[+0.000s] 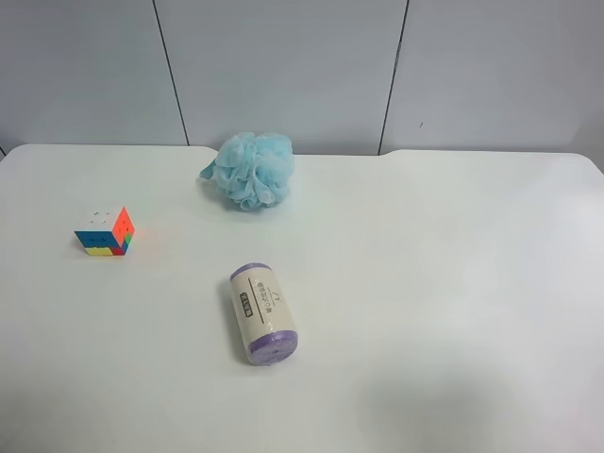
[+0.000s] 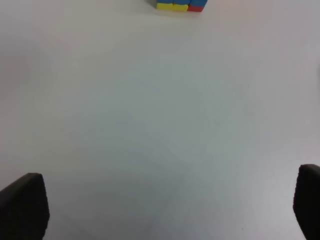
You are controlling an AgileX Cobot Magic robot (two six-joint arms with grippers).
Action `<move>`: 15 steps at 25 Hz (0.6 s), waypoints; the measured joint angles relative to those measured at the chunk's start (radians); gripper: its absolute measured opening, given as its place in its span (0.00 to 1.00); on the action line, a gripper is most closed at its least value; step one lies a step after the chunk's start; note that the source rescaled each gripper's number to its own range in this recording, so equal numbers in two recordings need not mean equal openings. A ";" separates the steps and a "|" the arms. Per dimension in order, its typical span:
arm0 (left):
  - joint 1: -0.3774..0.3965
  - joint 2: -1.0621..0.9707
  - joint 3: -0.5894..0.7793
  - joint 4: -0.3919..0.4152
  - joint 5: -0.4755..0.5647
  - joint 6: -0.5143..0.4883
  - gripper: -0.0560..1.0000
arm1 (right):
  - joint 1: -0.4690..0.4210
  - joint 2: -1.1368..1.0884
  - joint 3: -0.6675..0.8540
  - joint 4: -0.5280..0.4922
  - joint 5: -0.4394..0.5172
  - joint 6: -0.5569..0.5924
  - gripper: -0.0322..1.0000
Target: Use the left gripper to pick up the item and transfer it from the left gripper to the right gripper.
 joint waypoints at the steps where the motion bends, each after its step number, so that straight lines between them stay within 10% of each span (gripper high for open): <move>1: -0.009 0.033 -0.012 0.005 0.000 -0.008 1.00 | 0.000 0.000 0.000 0.000 0.000 0.000 1.00; 15: -0.058 0.379 -0.151 0.025 -0.006 -0.034 1.00 | 0.000 0.000 0.000 0.000 0.000 0.000 1.00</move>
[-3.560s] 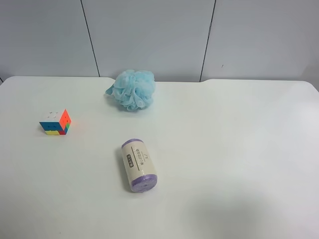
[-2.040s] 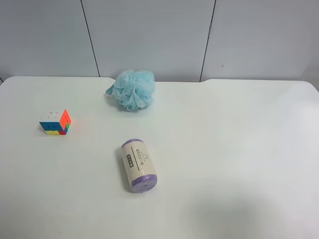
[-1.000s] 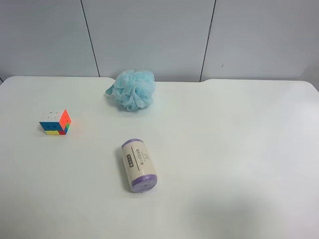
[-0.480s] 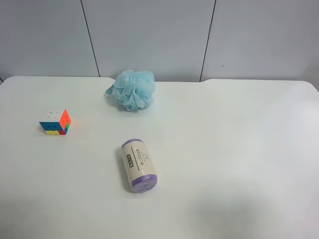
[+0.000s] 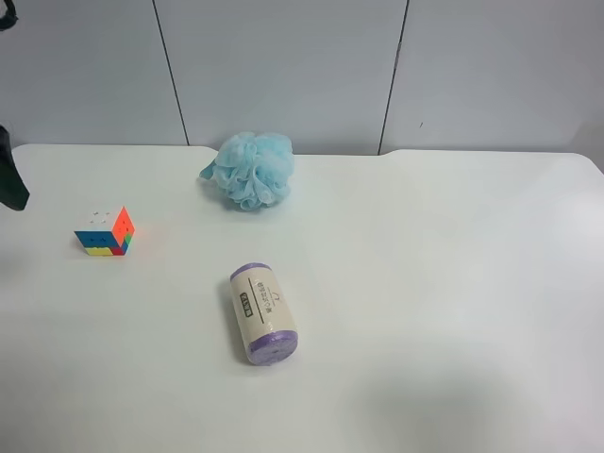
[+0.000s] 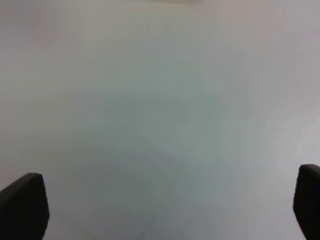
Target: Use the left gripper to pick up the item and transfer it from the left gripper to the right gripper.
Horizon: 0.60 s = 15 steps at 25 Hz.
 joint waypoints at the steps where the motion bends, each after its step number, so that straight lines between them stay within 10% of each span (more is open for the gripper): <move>1: 0.000 0.017 -0.009 0.000 0.000 0.000 1.00 | 0.000 0.000 0.000 0.000 0.000 0.000 1.00; 15: 0.000 0.206 -0.074 -0.003 -0.064 0.013 1.00 | 0.000 0.000 0.000 0.000 0.000 0.000 1.00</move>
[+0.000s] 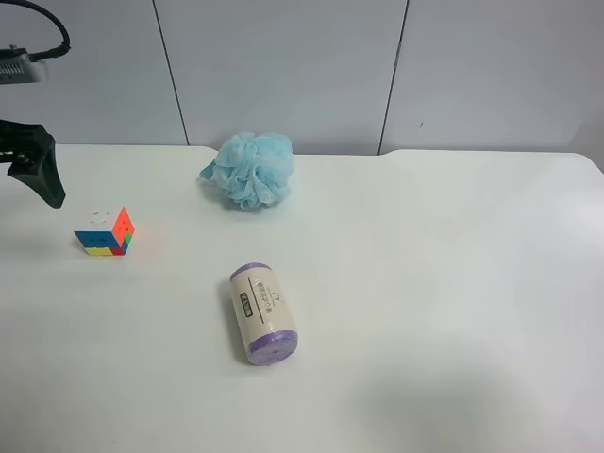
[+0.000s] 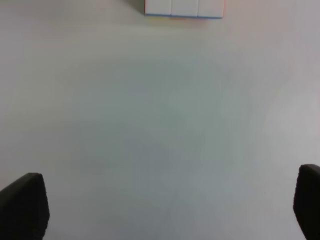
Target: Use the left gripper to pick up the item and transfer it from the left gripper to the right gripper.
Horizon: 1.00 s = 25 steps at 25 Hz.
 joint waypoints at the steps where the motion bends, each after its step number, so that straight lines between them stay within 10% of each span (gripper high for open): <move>1: 0.000 0.009 0.000 0.000 -0.010 0.004 1.00 | 0.000 0.000 0.000 0.000 0.000 0.000 1.00; 25: -0.070 0.208 -0.002 -0.042 -0.222 0.052 1.00 | 0.000 0.000 0.000 0.000 0.000 0.000 1.00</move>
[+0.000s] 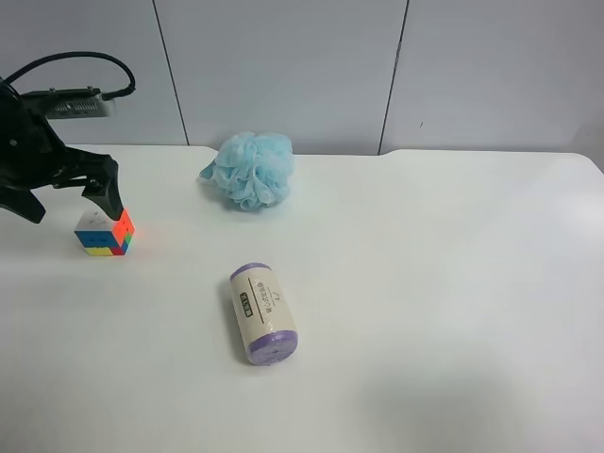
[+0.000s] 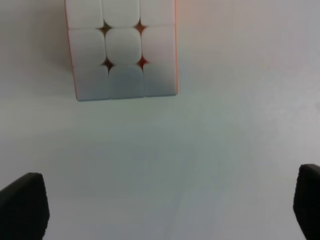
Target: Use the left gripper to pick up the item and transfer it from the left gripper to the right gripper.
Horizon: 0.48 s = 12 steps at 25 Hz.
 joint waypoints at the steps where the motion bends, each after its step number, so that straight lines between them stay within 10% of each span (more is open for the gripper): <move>1: 0.000 0.008 0.000 0.000 -0.009 0.000 1.00 | 0.000 0.000 0.000 0.000 0.000 0.000 1.00; 12: 0.000 0.068 -0.003 0.000 -0.096 0.000 1.00 | 0.000 0.000 0.000 0.000 0.000 0.000 1.00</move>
